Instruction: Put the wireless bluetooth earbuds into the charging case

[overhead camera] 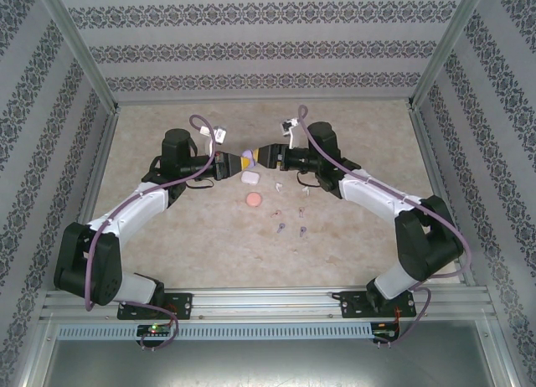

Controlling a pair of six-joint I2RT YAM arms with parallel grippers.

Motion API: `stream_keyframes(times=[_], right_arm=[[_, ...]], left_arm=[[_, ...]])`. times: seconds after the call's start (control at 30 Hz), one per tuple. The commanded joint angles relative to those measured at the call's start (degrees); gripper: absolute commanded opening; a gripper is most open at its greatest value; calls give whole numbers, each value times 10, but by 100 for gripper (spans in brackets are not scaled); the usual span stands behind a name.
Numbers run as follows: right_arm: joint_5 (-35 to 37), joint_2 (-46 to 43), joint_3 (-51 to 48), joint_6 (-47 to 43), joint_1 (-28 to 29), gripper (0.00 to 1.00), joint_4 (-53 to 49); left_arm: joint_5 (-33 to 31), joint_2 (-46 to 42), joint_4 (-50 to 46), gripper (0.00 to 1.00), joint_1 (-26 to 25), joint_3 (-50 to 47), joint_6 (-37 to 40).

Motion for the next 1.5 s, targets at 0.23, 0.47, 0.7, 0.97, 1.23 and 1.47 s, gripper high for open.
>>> stream_keyframes(times=[0.23,0.47,0.7,0.97,1.23,1.47], right_arm=[[-4,3,-41,10,-32,60,10],[-59,-70,-64,-16,-29,61,14],[-88,-73,-30,-31,-10,58,11],[-80,-46,1,-28,7,50,9],[-67,-32,-1,-29,5,43,9],[-61,-20,1,-26,2,38,11]], left_arm=[[31,-31,27,0,-10,21,7],[42,-30,30,0,-9,20,7],[49,-31,29,0,-11,22,6],[50,-34,27,0,-13,25,6],[49,-38,23,0,-14,26,10],[49,-41,23,0,-14,27,10]])
